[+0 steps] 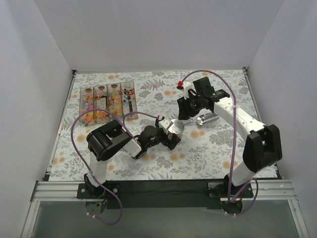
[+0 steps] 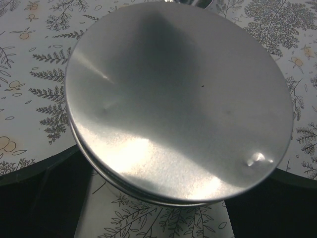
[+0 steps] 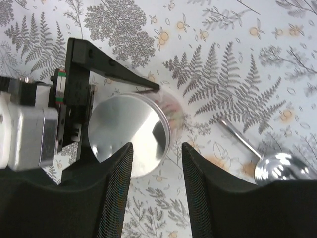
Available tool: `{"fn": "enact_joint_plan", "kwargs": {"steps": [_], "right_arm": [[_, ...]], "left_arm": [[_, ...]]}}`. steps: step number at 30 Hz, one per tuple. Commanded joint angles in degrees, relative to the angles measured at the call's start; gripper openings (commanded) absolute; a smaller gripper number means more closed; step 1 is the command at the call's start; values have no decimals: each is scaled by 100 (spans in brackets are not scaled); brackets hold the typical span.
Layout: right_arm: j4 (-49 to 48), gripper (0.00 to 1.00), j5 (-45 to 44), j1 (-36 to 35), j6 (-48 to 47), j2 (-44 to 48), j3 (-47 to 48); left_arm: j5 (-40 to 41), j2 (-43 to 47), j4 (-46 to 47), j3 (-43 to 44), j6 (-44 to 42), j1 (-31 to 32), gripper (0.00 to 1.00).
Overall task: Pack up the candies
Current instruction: Screw the bottle lid onto the packing bottle.
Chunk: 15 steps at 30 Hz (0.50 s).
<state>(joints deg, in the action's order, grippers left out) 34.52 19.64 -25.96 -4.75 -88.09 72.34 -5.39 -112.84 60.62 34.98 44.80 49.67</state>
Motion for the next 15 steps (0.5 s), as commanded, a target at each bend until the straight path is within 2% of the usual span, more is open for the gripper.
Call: {"fn": "enact_joint_plan", "kwargs": {"steps": [1,8,15], "right_arm": [[54,51,813,-32,-649,-558,447],[90,48,1042,-182,-922,-1043,800],[133,37,850,-384,-949,-964,256]], "left_arm": [[-59,-134,-797,-176,91,-10,98],[-41,-133,-903,-115,82,-19,98],[11,-168,-999,-35,73,-19,98]]}}
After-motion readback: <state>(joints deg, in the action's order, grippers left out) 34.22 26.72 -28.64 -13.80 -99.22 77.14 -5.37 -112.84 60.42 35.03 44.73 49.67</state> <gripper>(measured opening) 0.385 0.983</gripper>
